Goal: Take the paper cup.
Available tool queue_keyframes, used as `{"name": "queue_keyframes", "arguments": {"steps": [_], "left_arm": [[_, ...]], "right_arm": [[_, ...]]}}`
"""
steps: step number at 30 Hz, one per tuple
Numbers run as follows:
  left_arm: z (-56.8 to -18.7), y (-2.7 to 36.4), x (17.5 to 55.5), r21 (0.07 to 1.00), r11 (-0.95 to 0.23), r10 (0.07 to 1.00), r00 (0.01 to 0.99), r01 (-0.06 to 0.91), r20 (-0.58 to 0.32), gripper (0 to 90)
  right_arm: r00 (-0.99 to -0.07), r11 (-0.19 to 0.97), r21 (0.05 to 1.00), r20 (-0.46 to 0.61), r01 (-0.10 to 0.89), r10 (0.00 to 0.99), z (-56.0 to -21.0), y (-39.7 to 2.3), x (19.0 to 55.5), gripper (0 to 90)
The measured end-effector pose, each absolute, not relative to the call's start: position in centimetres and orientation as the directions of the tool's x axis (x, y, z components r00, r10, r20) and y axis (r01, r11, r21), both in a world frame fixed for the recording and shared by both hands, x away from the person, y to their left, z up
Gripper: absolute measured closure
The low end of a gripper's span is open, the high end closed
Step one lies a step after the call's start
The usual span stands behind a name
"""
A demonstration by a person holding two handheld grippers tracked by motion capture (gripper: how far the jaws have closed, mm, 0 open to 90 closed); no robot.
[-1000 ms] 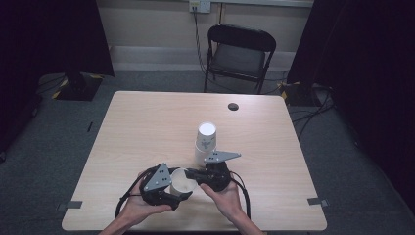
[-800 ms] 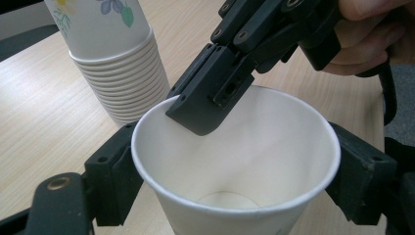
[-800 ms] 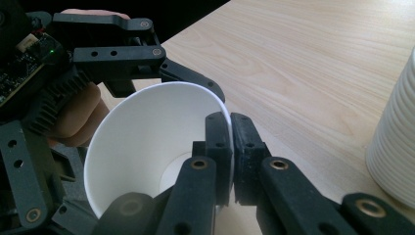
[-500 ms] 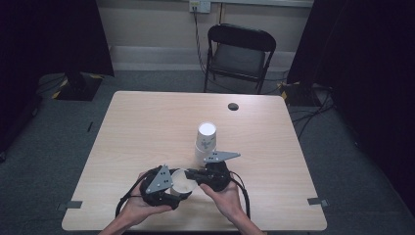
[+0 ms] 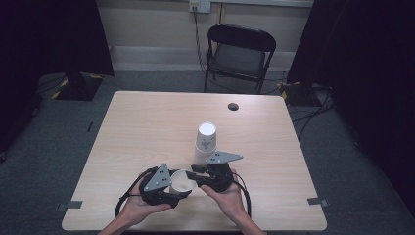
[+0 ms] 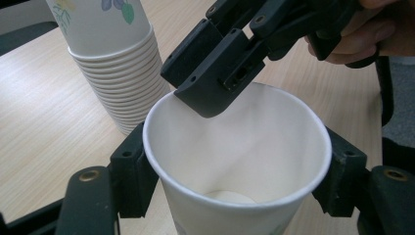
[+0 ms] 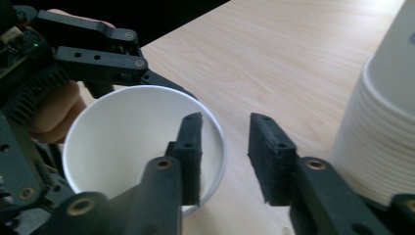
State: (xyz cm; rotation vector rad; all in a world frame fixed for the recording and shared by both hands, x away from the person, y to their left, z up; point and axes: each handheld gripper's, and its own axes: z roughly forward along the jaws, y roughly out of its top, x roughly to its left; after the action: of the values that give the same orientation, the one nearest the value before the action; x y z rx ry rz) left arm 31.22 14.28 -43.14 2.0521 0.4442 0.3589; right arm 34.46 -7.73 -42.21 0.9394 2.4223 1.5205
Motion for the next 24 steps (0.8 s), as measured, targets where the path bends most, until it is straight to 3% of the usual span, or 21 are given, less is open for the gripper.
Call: {"name": "queue_keyframes", "arguments": {"steps": [13,24], "left_arm": [[-43.3,15.6,32.4,0.883,-0.409,0.496,0.868,0.228,0.005,31.8],[-42.5,16.2,32.9,0.901,-0.371,0.516,0.856,0.224,0.000,31.7]], "right_arm": [[-0.808,0.282,0.882,0.164,0.377,0.566,-41.7,-9.5,34.1,53.9],[-0.778,0.267,0.886,0.148,0.378,0.611,-41.7,-11.2,34.1,51.3]]}}
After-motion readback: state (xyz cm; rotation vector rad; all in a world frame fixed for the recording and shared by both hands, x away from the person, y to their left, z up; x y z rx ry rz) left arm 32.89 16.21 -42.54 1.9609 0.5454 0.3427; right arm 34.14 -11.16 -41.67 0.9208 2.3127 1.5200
